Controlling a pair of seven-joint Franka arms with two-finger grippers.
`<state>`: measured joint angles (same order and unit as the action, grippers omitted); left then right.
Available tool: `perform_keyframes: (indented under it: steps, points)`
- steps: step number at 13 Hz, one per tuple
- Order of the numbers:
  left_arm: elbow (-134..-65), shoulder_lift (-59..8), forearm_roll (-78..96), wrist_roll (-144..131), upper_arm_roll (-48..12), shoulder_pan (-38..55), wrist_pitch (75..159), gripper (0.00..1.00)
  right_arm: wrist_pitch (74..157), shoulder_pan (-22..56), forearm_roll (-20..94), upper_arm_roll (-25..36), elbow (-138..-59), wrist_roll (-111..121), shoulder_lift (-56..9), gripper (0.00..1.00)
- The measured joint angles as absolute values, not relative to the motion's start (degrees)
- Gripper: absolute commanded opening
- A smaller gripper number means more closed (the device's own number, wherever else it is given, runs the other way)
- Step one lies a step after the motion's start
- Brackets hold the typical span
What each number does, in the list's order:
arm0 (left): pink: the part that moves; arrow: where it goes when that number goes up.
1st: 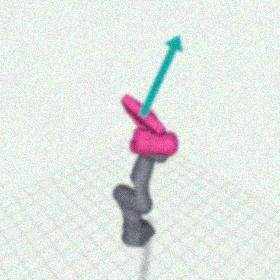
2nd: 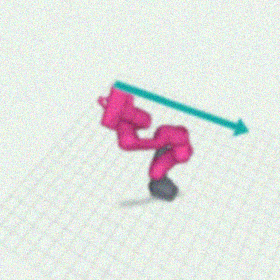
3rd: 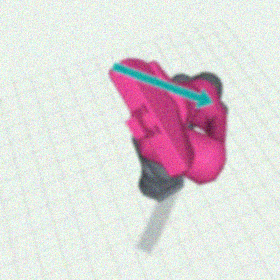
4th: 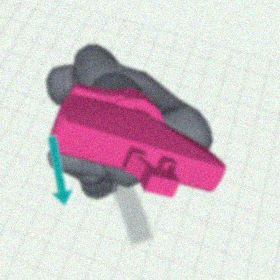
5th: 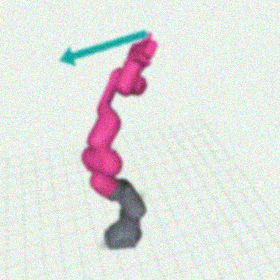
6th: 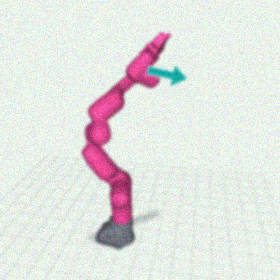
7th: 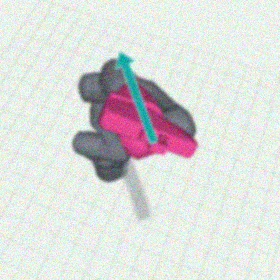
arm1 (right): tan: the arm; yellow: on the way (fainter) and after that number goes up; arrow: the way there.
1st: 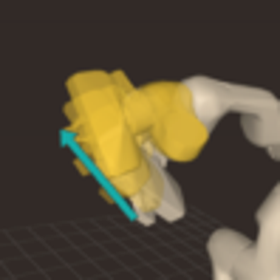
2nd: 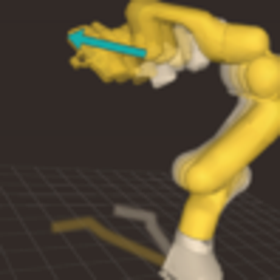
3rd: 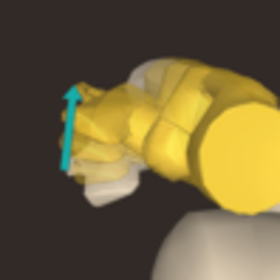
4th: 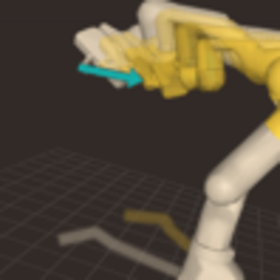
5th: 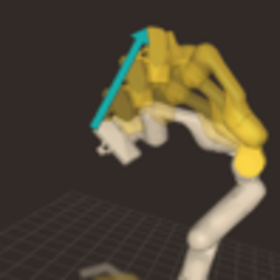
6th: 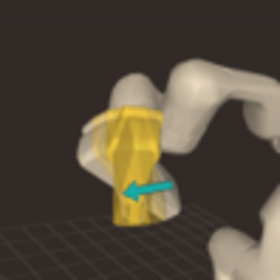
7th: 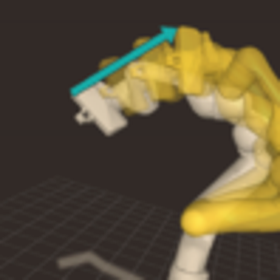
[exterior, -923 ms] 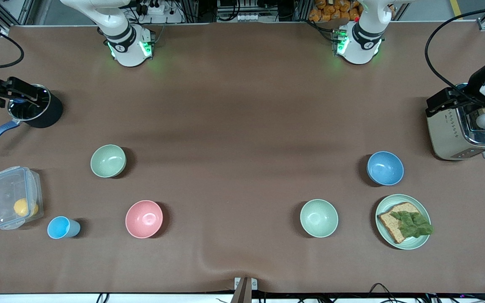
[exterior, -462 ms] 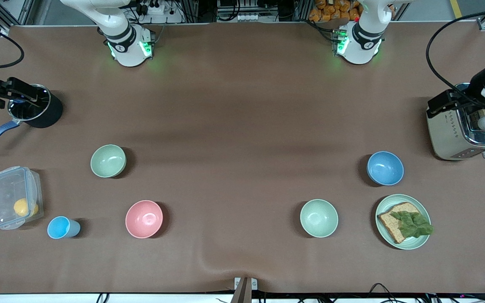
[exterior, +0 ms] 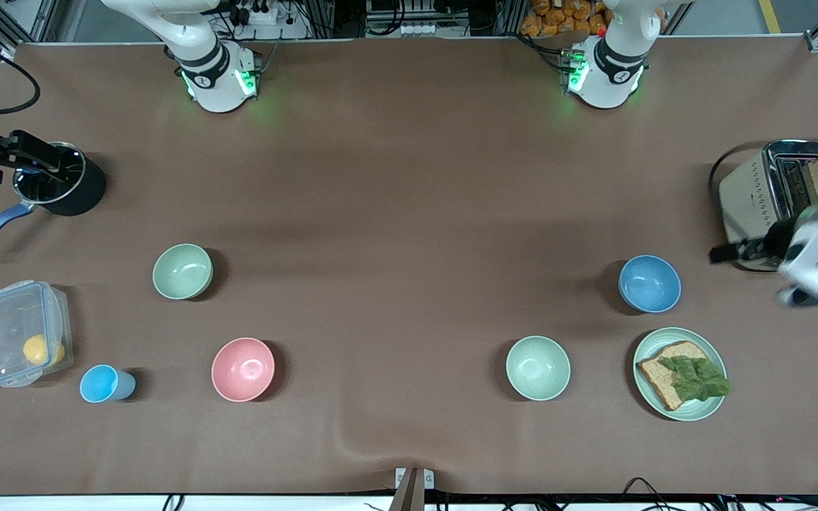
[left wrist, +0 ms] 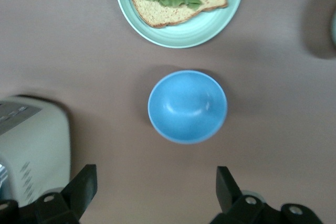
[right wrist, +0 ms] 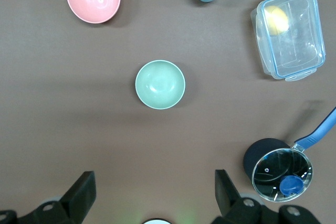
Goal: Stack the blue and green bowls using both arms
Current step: 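Move the left gripper to the blue bowl while the right gripper starts reaching, then grasp the blue bowl rim with the left gripper while the right grasps green bowl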
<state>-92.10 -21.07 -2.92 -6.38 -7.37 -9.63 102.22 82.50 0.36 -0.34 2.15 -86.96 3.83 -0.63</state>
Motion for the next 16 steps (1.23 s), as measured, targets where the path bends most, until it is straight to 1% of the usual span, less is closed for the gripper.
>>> perform_keyframes:
  steps: [2, 4, 6, 8, 10, 12, 13, 14, 15, 16]
  points:
    - [-94.0, -26.3, -3.7, -6.4, -7.4, -10.2, 108.0, 1.00, 83.0, -0.2, -0.4, 2.2, -87.8, 3.8, -0.9, 1.00]
    - [-94.3, -30.3, -4.5, -6.4, -7.4, -10.4, 111.0, 1.00, 86.8, -1.2, -0.4, 2.3, -91.6, 3.8, -1.4, 1.00]
    - [-95.1, -32.7, -4.7, -6.4, -7.3, -11.3, 114.0, 1.00, 94.3, -1.3, -0.4, 2.2, -97.8, 3.8, -2.3, 1.00]
    - [-97.9, -33.3, -5.8, -6.4, -7.3, -11.7, 118.4, 1.00, 102.6, -1.3, -0.4, 2.0, -104.1, 4.2, -3.8, 1.00]
    - [-100.4, -33.3, -8.2, -6.4, -7.4, -11.7, 121.2, 1.00, 107.6, -1.5, -0.4, 2.1, -107.1, 6.6, -6.9, 1.00]
    - [-101.1, -33.2, -8.8, -6.4, -7.5, -11.7, 121.7, 0.88, 111.6, -2.8, -0.4, 2.2, -107.6, 8.8, -11.1, 1.00]
    - [-101.3, -33.2, -8.9, -6.4, -7.5, -11.7, 121.7, 0.80, 113.5, -3.4, -0.4, 2.2, -107.7, 9.6, -13.2, 1.00]
    - [-101.4, -33.2, -8.9, -6.4, -7.5, -11.7, 121.7, 0.65, 115.5, -3.6, -0.4, 2.2, -107.7, 9.9, -15.3, 1.00]
    - [-101.5, -33.2, -8.9, -6.4, -7.5, -11.7, 121.7, 0.57, 117.6, -3.6, -0.4, 2.1, -107.7, 10.0, -17.2, 1.00]
    - [-101.6, -33.2, -8.9, -6.4, -7.5, -11.7, 121.7, 0.40, 119.9, -3.5, -0.4, 2.0, -107.7, 10.4, -19.1, 1.00]
